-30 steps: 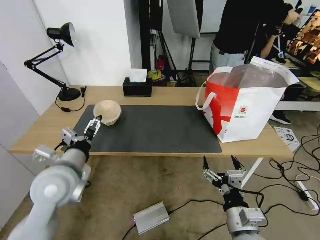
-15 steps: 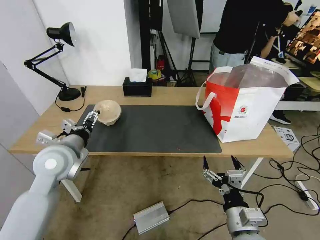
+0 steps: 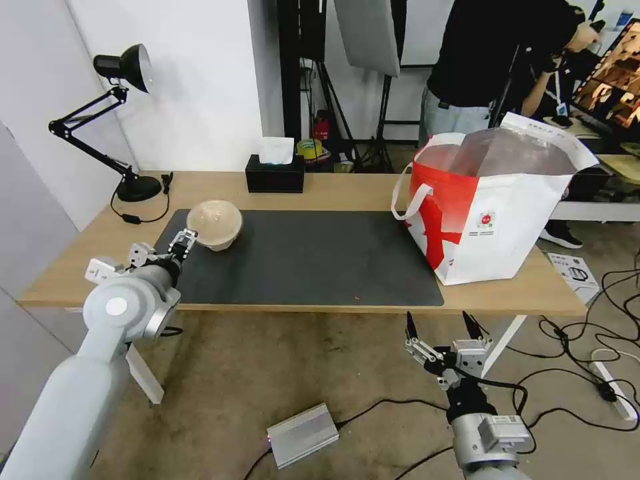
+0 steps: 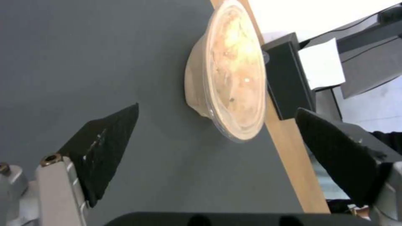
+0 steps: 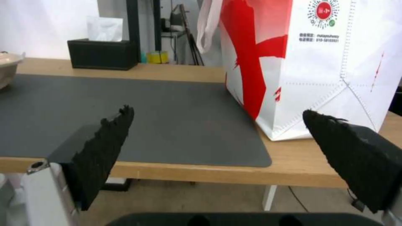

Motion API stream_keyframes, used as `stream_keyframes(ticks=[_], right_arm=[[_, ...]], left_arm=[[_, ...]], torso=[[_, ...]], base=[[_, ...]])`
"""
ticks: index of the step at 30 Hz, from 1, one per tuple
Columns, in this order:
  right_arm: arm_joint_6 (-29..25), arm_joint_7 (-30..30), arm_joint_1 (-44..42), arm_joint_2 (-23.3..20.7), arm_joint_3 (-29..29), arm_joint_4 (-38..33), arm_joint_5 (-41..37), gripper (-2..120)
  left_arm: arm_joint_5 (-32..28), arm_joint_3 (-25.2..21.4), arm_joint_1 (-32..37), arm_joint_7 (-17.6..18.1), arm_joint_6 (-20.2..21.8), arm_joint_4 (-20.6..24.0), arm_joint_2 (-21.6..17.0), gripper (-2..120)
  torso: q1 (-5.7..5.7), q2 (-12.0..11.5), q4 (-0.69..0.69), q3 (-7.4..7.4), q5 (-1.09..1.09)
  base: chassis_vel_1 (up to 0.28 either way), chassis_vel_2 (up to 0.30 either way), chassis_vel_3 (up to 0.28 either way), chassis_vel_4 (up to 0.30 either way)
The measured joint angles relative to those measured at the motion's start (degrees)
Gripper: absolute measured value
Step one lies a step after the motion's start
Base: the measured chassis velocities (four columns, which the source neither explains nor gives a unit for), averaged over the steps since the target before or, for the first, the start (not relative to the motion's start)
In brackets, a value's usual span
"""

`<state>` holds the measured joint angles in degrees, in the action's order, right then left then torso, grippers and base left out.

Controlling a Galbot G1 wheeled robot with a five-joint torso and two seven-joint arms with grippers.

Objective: Pick up the trash from the table and place it into the takeout bag.

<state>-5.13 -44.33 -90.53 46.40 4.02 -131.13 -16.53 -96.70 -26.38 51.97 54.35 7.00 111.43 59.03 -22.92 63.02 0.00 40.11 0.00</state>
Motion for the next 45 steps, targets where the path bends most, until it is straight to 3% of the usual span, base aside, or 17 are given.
stream_keyframes(ticks=[20, 45], right_arm=[[0.0, 0.0, 0.0, 0.0, 0.0, 0.0, 0.0, 100], [0.0, 0.0, 0.0, 0.0, 0.0, 0.0, 0.0, 100]], left_arm=[[0.6, 5.9, -10.4, -0.1, 0.4, -10.1, 2.7, 100], [3.5, 8.4, -14.1, -0.4, 0.7, -18.5, 6.1, 100]], torso=[[0.00, 0.0, 0.01, 0.00, -0.01], [0.00, 0.0, 0.00, 0.00, 0.00]], base=[[0.000, 0.000, 0.000, 0.000], [0.000, 0.000, 0.000, 0.000]])
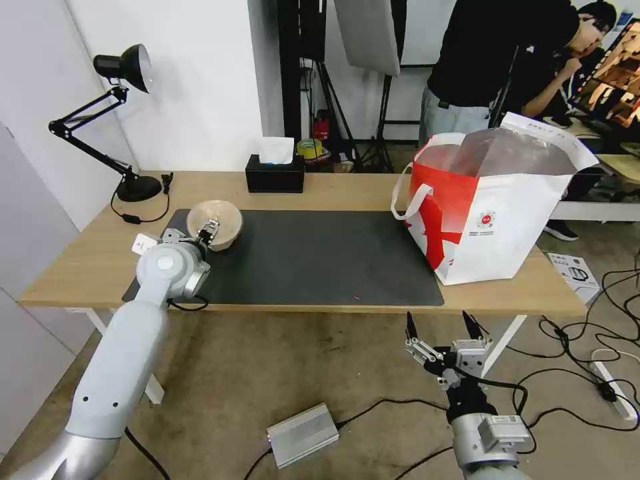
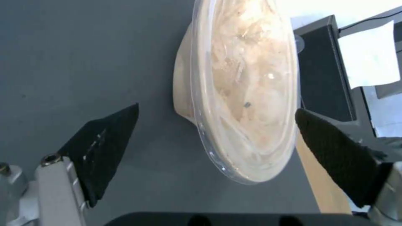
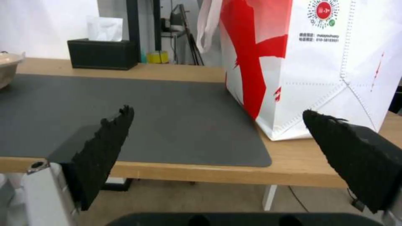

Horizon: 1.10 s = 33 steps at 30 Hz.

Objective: Pick up the trash from the table and place it into the takeout bag.

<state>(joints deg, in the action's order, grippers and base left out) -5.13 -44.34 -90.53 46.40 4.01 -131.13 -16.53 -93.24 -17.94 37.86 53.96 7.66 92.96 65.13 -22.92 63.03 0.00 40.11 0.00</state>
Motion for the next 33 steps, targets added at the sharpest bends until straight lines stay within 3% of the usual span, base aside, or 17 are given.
stream_keyframes(ticks=[33], right_arm=[[0.0, 0.0, 0.0, 0.0, 0.0, 0.0, 0.0, 100]], left_arm=[[2.9, 1.9, -3.8, -3.3, 0.2, -6.4, 3.4, 100]], torso=[[0.00, 0.0, 0.00, 0.00, 0.00]], base=[[0.000, 0.000, 0.000, 0.000]])
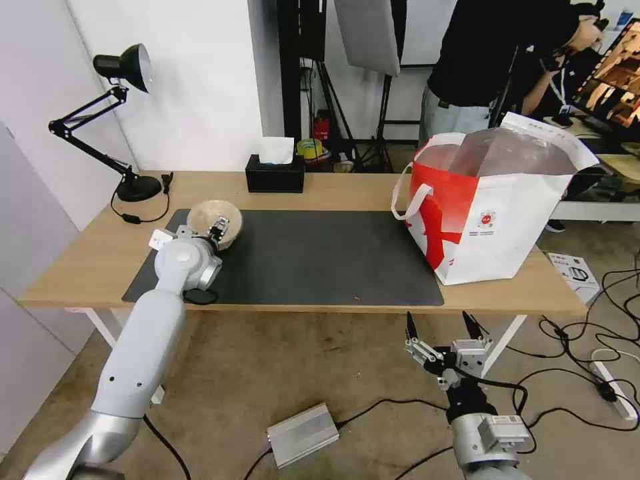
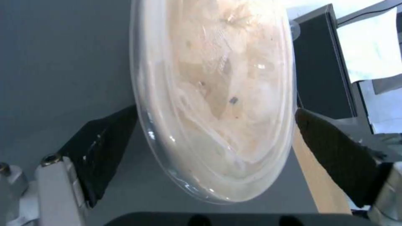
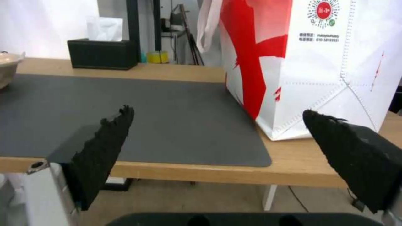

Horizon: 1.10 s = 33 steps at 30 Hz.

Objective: Pick up the trash from the table and place it into the takeout bag.

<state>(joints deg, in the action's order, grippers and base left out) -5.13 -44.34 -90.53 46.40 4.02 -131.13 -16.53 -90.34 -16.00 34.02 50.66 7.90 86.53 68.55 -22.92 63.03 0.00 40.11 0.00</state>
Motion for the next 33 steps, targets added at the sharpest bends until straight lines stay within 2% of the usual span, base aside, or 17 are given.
stream_keyframes(ticks=[4, 6, 10, 11, 13, 17, 19, 22, 23, 26, 31, 33], right_arm=[[0.0, 0.0, 0.0, 0.0, 0.0, 0.0, 0.0, 100], [0.0, 0.0, 0.0, 0.0, 0.0, 0.0, 0.0, 100], [0.0, 0.0, 0.0, 0.0, 0.0, 0.0, 0.0, 100], [0.0, 0.0, 0.0, 0.0, 0.0, 0.0, 0.0, 100], [0.0, 0.0, 0.0, 0.0, 0.0, 0.0, 0.0, 100], [0.0, 0.0, 0.0, 0.0, 0.0, 0.0, 0.0, 100], [0.0, 0.0, 0.0, 0.0, 0.0, 0.0, 0.0, 100], [0.0, 0.0, 0.0, 0.0, 0.0, 0.0, 0.0, 100], [0.0, 0.0, 0.0, 0.0, 0.0, 0.0, 0.0, 100], [0.0, 0.0, 0.0, 0.0, 0.0, 0.0, 0.0, 100], [0.0, 0.0, 0.0, 0.0, 0.0, 0.0, 0.0, 100], [0.0, 0.0, 0.0, 0.0, 0.0, 0.0, 0.0, 100]], left_arm=[[0.2, 0.3, -0.4, 0.0, 0.0, -0.5, 0.2, 99], [0.3, 0.4, -0.6, 0.0, -0.1, -0.6, 0.3, 87], [0.4, 0.5, -0.6, 0.0, -0.2, -0.6, 0.2, 75], [0.4, 0.5, -0.5, 0.0, -0.2, -0.5, 0.2, 68], [0.4, 0.5, -0.5, -0.1, -0.2, -0.5, 0.2, 67], [0.5, 0.2, 0.0, -0.1, -0.4, 0.0, -0.1, 46], [0.5, 0.2, 0.1, -0.1, -0.4, 0.1, -0.1, 42], [0.6, -0.2, 0.5, -0.2, -0.4, 0.3, -0.3, 27], [0.6, -0.2, 0.5, -0.2, -0.4, 0.3, -0.3, 27], [0.8, -0.4, 1.0, -0.4, -0.5, 0.4, -0.3, 13], [1.2, -0.4, 1.2, -0.8, -0.5, 0.6, -0.3, 1], [1.3, -0.4, 1.2, -0.8, -0.6, 0.6, -0.2, 1]], torso=[[0.00, 0.0, 0.00, 0.00, 0.00], [0.00, 0.0, 0.00, 0.00, 0.00], [0.00, 0.0, 0.00, 0.00, 0.00], [0.00, 0.0, 0.00, 0.00, 0.00], [0.00, 0.0, 0.00, 0.00, 0.00], [0.00, 0.0, 0.00, 0.00, 0.00], [0.00, 0.0, 0.00, 0.00, 0.01], [0.00, 0.0, 0.00, 0.00, 0.00], [0.00, 0.0, 0.00, 0.00, 0.00], [0.00, 0.0, 0.00, 0.00, 0.00], [0.00, 0.0, 0.00, -0.01, 0.00], [0.00, 0.0, 0.00, 0.00, 0.00]], base=[[0.000, 0.000, 0.000, 0.000], [0.000, 0.000, 0.000, 0.000], [0.000, 0.000, 0.000, 0.000], [0.000, 0.000, 0.000, 0.000], [0.000, 0.000, 0.000, 0.000], [0.000, 0.000, 0.000, 0.000], [0.000, 0.000, 0.000, 0.000], [0.000, 0.000, 0.000, 0.000], [0.000, 0.000, 0.000, 0.000], [0.000, 0.000, 0.000, 0.000], [0.000, 0.000, 0.000, 0.000], [0.000, 0.000, 0.000, 0.000]])
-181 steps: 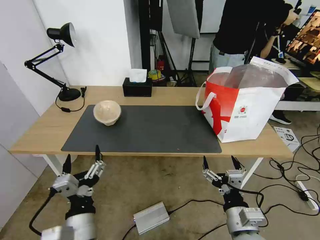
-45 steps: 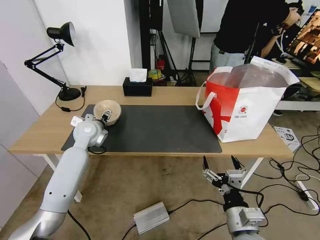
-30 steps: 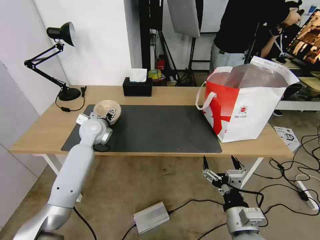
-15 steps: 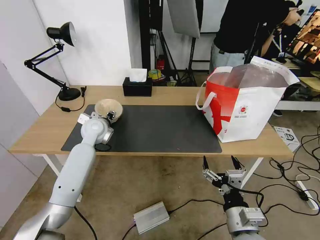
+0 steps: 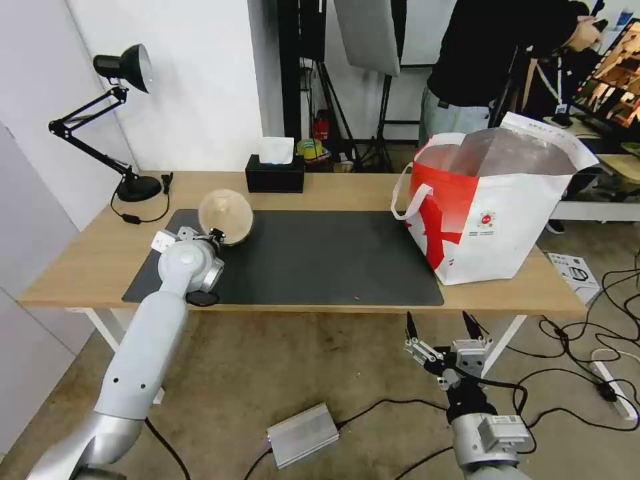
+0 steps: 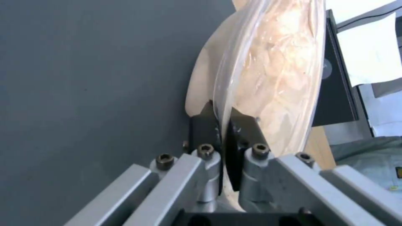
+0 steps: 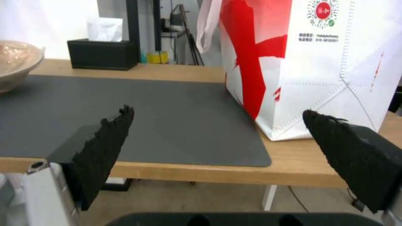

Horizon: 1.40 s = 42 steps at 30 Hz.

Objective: Pick up the trash from the table and place it into the takeout bag.

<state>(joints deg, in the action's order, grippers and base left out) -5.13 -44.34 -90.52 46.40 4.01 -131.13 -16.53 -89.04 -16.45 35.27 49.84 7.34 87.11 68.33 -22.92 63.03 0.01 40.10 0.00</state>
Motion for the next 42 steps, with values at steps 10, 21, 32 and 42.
stream_keyframes(ticks=[10, 21, 32, 42], right_arm=[[0.0, 0.0, 0.0, 0.0, 0.0, 0.0, 0.0, 100], [0.0, 0.0, 0.0, 0.0, 0.0, 0.0, 0.0, 100], [0.0, 0.0, 0.0, 0.0, 0.0, 0.0, 0.0, 100], [0.0, 0.0, 0.0, 0.0, 0.0, 0.0, 0.0, 100]], left_arm=[[0.9, 0.1, 0.9, 0.1, -0.2, 1.3, 0.2, 1], [0.3, 1.9, 0.4, 0.3, -1.9, 5.2, -0.9, 1], [-0.8, 5.4, -2.2, -2.2, -3.9, 7.7, -2.6, 1], [-0.9, 9.6, -6.6, -4.3, -6.3, 9.4, -3.9, 1]], torso=[[0.00, 0.0, -0.01, 0.00, 0.01], [0.00, 0.0, -0.01, 0.00, 0.00], [0.00, 0.0, -0.01, 0.01, 0.00], [0.00, 0.0, -0.01, 0.01, 0.00]], base=[[0.000, 0.000, 0.000, 0.000], [0.000, 0.000, 0.000, 0.000], [0.000, 0.000, 0.000, 0.000], [0.000, 0.000, 0.000, 0.000]])
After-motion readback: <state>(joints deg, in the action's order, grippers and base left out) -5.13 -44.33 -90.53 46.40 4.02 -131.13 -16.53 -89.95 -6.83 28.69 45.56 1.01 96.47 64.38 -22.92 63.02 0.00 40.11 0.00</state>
